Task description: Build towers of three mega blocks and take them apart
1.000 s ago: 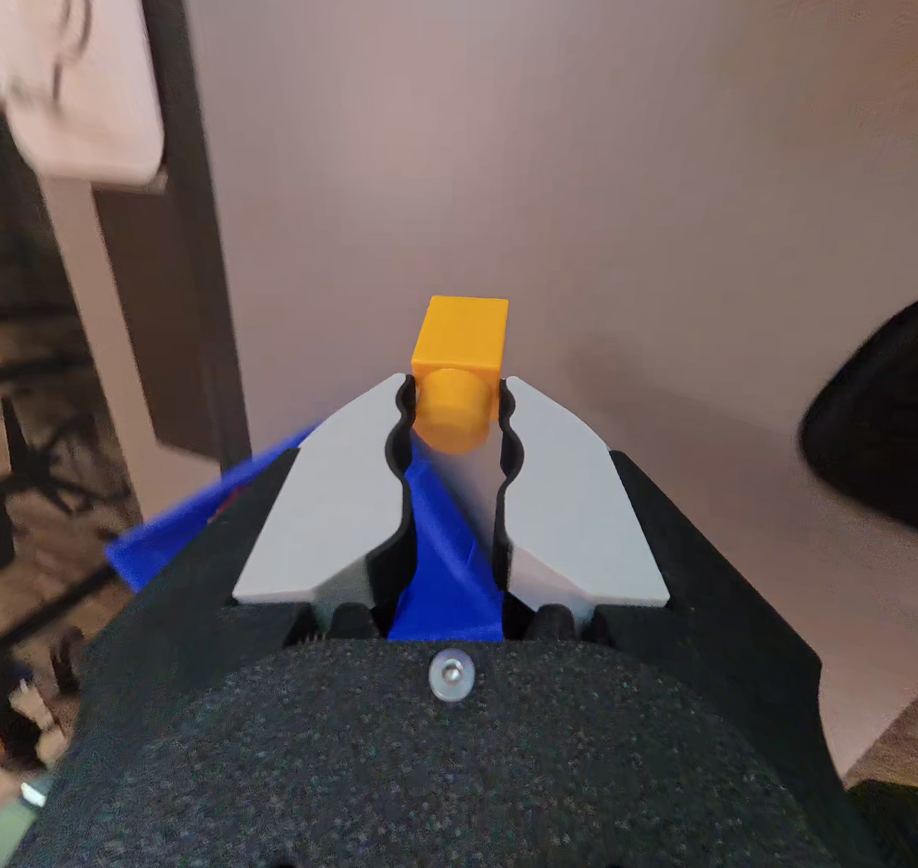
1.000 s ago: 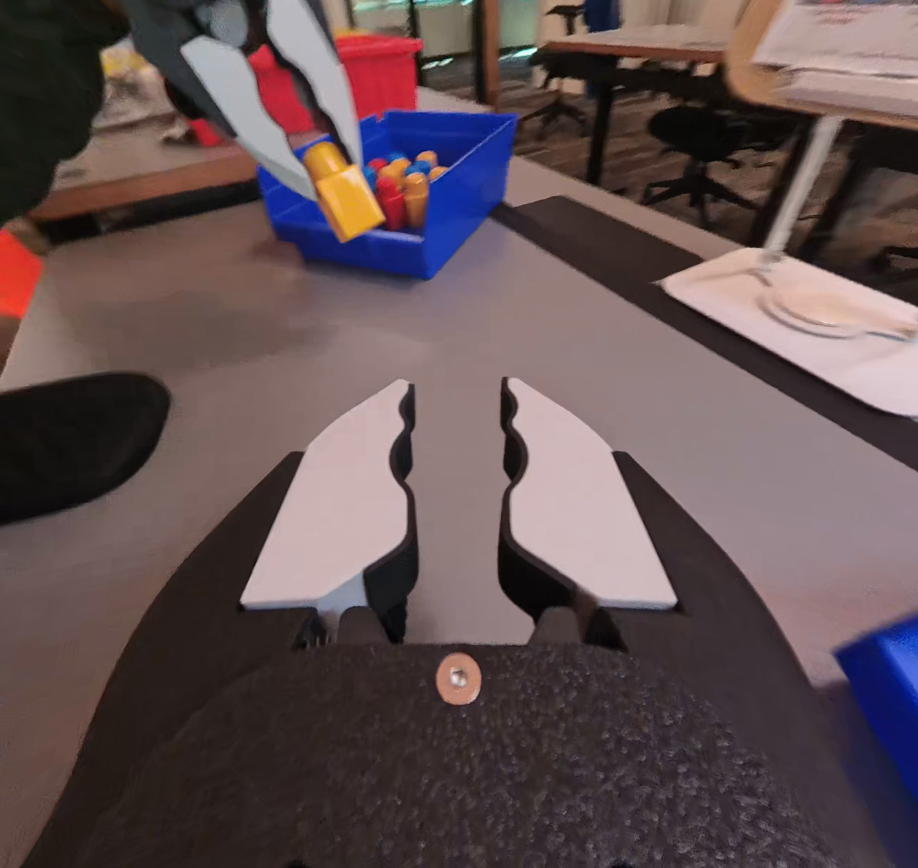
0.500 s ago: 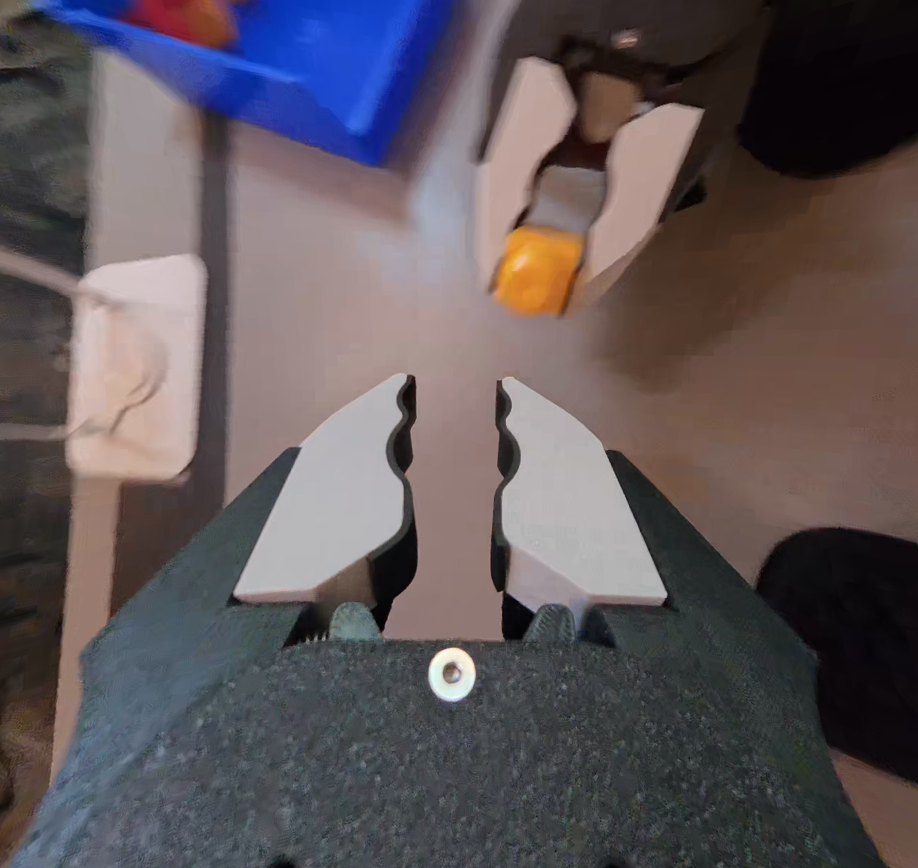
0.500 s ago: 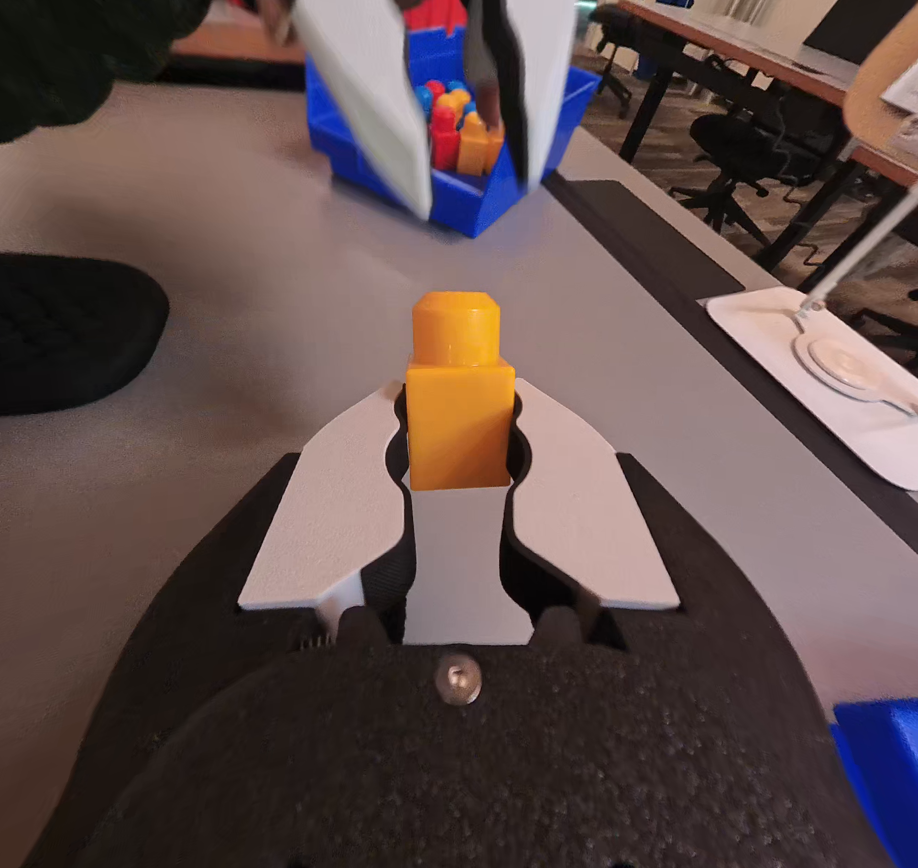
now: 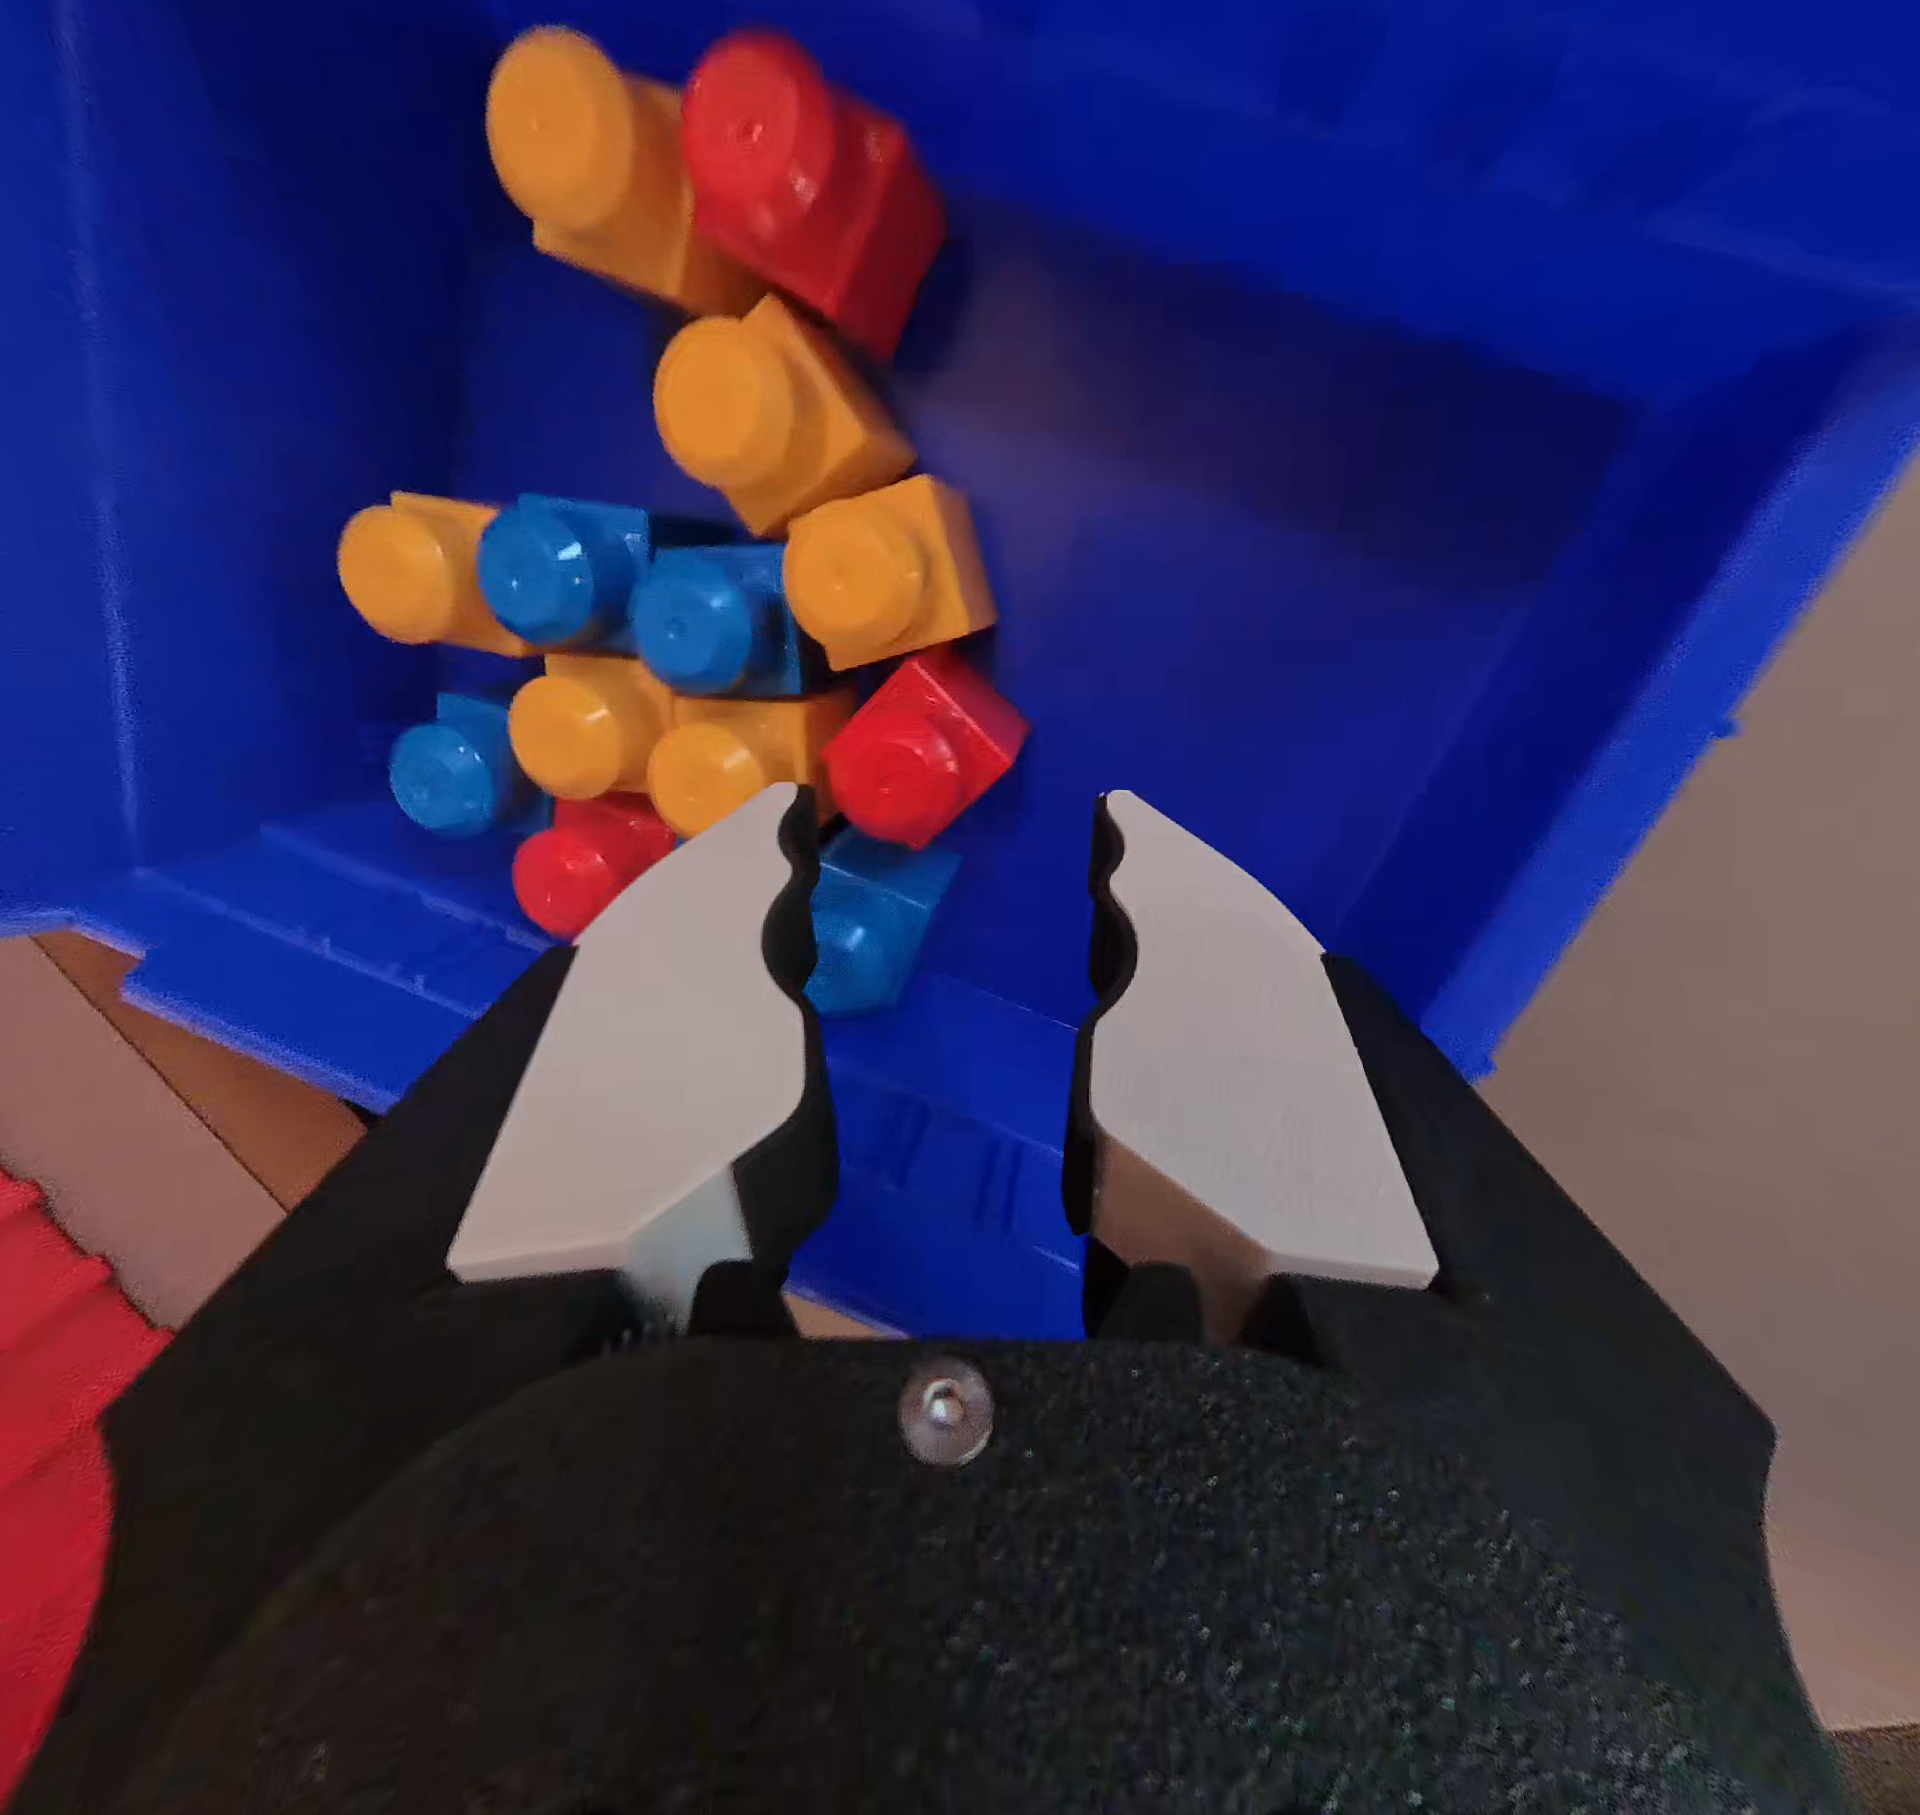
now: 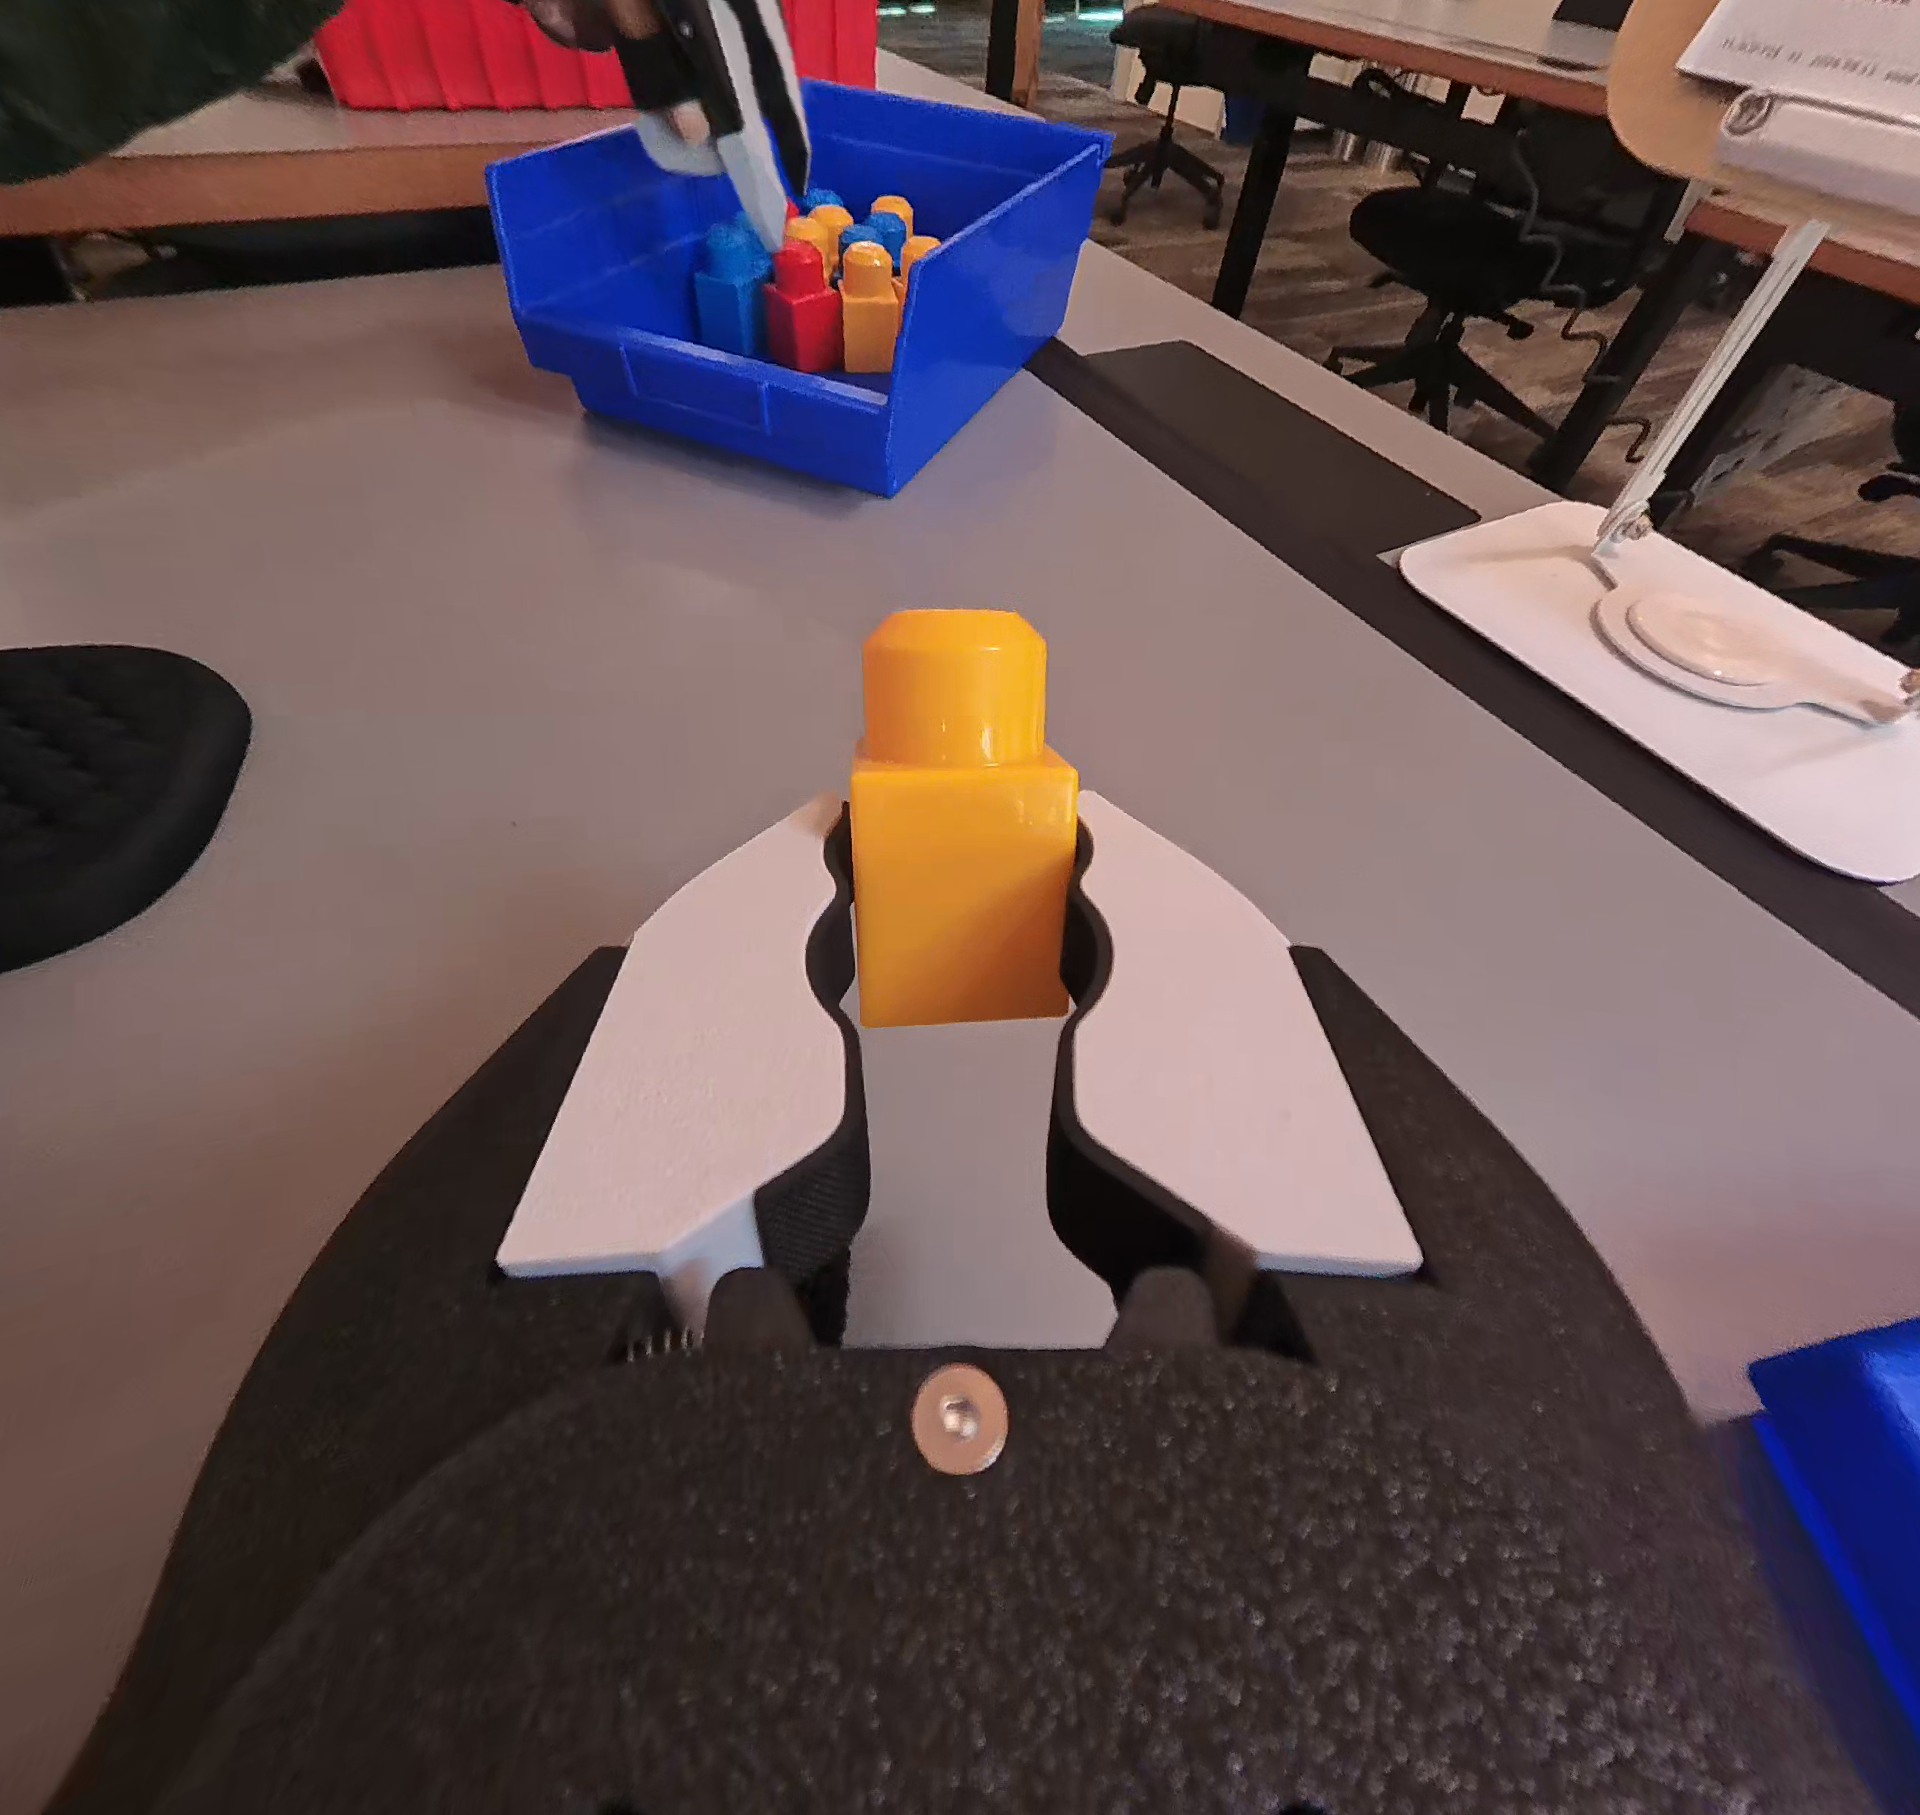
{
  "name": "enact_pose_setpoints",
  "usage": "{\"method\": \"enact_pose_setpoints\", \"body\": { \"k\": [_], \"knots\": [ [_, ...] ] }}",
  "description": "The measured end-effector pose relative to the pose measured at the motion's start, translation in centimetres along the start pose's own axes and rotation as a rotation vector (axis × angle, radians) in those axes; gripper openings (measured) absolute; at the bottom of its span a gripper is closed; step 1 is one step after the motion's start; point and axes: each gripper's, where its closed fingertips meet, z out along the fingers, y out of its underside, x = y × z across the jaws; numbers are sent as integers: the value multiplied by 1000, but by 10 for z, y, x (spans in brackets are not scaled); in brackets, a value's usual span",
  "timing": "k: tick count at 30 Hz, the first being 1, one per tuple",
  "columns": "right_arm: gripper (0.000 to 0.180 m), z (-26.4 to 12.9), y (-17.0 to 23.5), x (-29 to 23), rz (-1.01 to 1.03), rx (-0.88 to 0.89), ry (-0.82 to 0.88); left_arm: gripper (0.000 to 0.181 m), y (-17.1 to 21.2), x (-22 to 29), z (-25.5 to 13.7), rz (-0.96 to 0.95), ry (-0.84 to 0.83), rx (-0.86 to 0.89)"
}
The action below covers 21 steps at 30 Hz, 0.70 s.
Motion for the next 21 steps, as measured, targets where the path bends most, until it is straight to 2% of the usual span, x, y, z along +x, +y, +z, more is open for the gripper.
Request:
{"method": "enact_pose_setpoints", "body": {
  "k": [4,7,10,16,21],
  "knots": [
    [37,1,5,3,25,-6,-2,47,12,-8,24,-25,-19,-82],
    [37,1,6,3,34,-7,-7,41,17,-14,38,39,-116,-155],
    [37,1,7,2,31,-13,-8,33,2,-9,35,32,-136,-107],
    [37,-1,6,2,22,-13,-7,29,-27,12,-18,166,-174,67],
    [37,0,6,-2,13,-14,-15,30,-60,86,-78,283,-9,305]
  ]
}}
